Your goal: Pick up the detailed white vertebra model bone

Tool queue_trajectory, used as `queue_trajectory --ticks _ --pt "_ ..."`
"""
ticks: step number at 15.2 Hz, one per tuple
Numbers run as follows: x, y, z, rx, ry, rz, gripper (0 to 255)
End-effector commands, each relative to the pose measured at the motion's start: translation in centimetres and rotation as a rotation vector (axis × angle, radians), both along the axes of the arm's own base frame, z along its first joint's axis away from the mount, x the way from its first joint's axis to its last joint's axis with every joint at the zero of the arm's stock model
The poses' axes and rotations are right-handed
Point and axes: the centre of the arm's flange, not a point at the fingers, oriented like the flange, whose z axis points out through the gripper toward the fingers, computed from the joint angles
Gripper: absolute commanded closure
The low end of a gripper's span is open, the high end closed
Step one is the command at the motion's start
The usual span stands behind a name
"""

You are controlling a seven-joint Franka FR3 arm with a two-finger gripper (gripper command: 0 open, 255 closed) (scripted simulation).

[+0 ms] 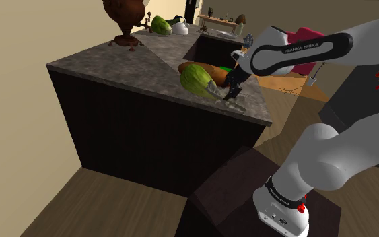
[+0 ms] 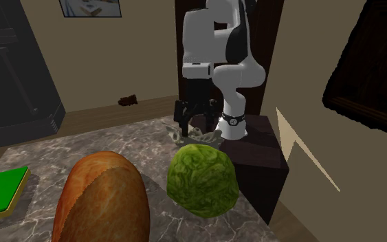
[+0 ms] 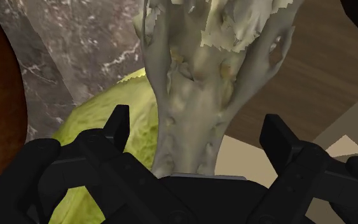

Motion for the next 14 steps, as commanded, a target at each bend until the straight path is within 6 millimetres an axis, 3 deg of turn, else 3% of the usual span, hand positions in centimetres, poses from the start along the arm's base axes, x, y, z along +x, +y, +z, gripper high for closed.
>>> queue_trajectory --ticks 1,3,4,14 --pt "0.07 0.02 -1.07 0.000 -0.001 0.000 0" --pt "0.07 0.02 -1.38 0.000 -0.001 0.000 0" --pt "0.07 0.05 -1.38 0.000 -0.001 0.000 255" --pt "0.07 0.02 -0.85 0.000 -0.001 0.000 255"
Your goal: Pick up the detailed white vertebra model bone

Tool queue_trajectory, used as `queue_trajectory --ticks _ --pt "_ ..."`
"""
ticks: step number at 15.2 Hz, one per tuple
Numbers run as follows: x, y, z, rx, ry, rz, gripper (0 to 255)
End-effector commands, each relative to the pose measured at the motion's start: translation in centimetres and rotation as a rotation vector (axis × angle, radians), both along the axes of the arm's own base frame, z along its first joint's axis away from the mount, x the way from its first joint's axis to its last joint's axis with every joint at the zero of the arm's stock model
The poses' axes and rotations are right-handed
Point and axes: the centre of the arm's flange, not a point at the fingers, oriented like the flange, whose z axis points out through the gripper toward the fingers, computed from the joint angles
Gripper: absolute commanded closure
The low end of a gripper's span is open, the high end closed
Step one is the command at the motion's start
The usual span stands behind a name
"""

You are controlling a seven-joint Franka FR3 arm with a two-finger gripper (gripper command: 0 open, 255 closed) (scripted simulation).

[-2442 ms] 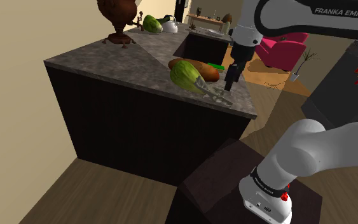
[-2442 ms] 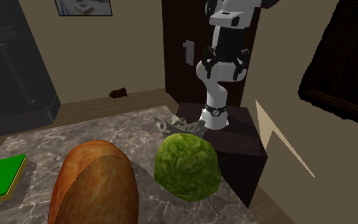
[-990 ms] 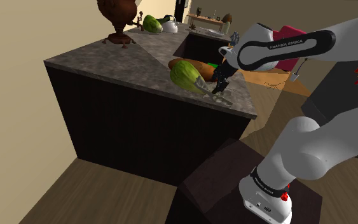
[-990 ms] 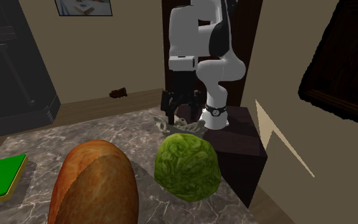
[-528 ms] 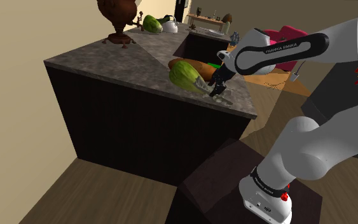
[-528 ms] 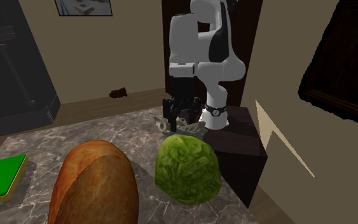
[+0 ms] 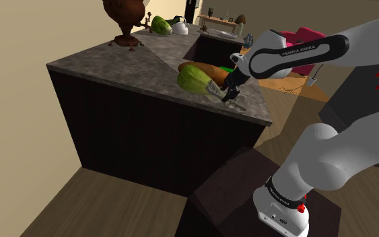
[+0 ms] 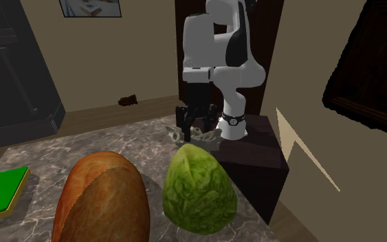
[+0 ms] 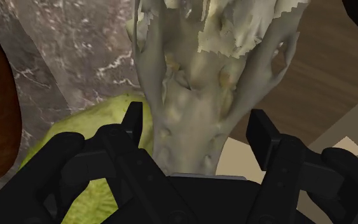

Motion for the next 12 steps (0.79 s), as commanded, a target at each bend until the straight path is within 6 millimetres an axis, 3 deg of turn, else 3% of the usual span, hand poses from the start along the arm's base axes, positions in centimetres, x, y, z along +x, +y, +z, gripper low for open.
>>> queue_trajectory --ticks 1,12 --pt "0.0 0.0 0.8 0.000 0.001 0.000 255" --pt "0.0 0.0 6.6 0.000 0.001 0.000 255"
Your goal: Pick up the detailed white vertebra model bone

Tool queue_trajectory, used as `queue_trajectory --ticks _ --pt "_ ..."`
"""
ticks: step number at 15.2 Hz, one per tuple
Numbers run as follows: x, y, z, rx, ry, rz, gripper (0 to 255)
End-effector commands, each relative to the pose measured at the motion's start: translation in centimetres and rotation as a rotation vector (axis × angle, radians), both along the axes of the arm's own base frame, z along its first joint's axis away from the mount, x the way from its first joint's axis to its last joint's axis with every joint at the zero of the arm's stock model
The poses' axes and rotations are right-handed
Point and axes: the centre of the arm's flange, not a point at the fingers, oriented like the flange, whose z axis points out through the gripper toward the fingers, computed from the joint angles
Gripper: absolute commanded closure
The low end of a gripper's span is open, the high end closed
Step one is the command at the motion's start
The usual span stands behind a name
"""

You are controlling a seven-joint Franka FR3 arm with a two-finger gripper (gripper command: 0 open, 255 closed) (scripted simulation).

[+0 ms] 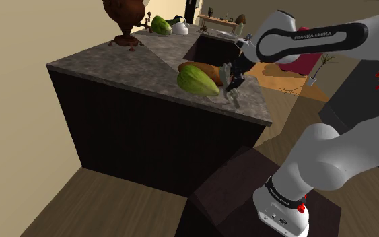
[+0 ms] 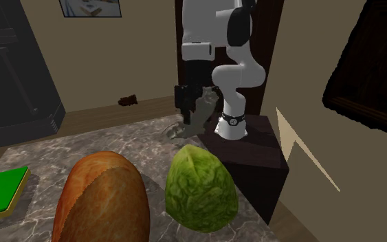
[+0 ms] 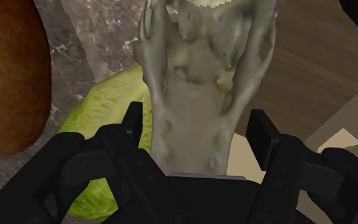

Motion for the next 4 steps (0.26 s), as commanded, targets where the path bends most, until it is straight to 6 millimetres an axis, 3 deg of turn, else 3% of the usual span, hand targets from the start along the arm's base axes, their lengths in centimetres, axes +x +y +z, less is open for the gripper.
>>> queue_trajectory --ticks 1,4 --pt "-0.08 -0.03 1.09 0.000 0.000 0.000 255" --pt "-0.08 -0.03 1.70 0.000 0.000 0.000 255"
